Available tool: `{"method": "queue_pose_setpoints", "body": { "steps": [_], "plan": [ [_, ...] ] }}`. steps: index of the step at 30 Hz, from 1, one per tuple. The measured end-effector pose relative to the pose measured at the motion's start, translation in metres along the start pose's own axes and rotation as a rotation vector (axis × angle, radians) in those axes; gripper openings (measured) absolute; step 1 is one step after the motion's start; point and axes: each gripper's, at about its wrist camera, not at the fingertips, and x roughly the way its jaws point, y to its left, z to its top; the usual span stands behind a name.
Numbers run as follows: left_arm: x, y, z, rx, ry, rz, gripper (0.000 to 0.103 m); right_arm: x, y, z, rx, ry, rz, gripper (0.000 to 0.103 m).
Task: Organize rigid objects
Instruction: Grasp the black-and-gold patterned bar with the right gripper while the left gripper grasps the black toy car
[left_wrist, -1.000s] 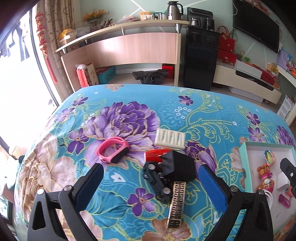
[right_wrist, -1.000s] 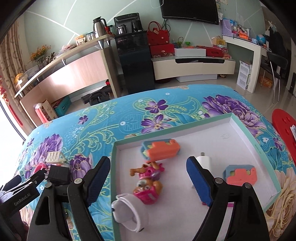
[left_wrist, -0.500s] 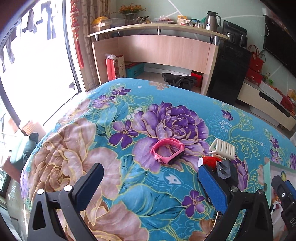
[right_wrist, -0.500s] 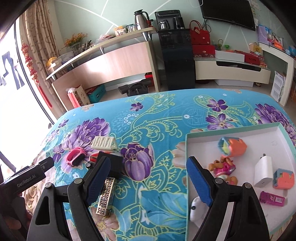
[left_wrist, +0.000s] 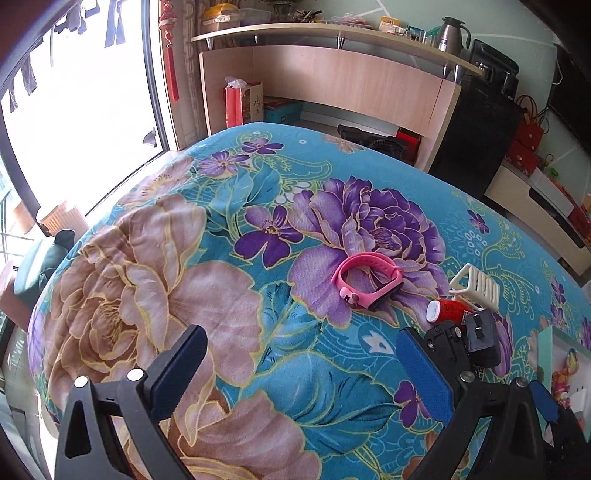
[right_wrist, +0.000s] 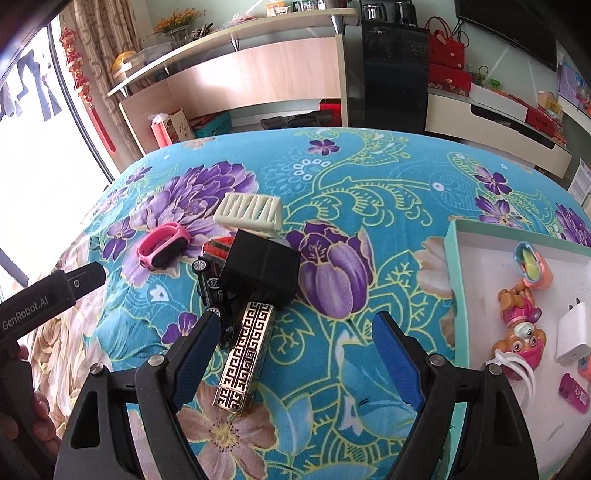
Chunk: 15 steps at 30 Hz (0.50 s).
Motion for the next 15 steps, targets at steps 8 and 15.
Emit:
{"method": "queue_pose_setpoints", "body": {
  "steps": [8, 15],
  "plan": [
    [0.015, -0.012, -0.006, 0.026, 0.047, -0.012, 0.103, 0.013, 0.010, -0.007, -0.029, 0.059, 0.011, 0.082],
    [0.020, -0.023, -0.009, 0.051, 0.061, -0.022, 0.103, 0.020, 0.010, -0.010, -0.022, 0.092, 0.018, 0.077]
  ]
}}
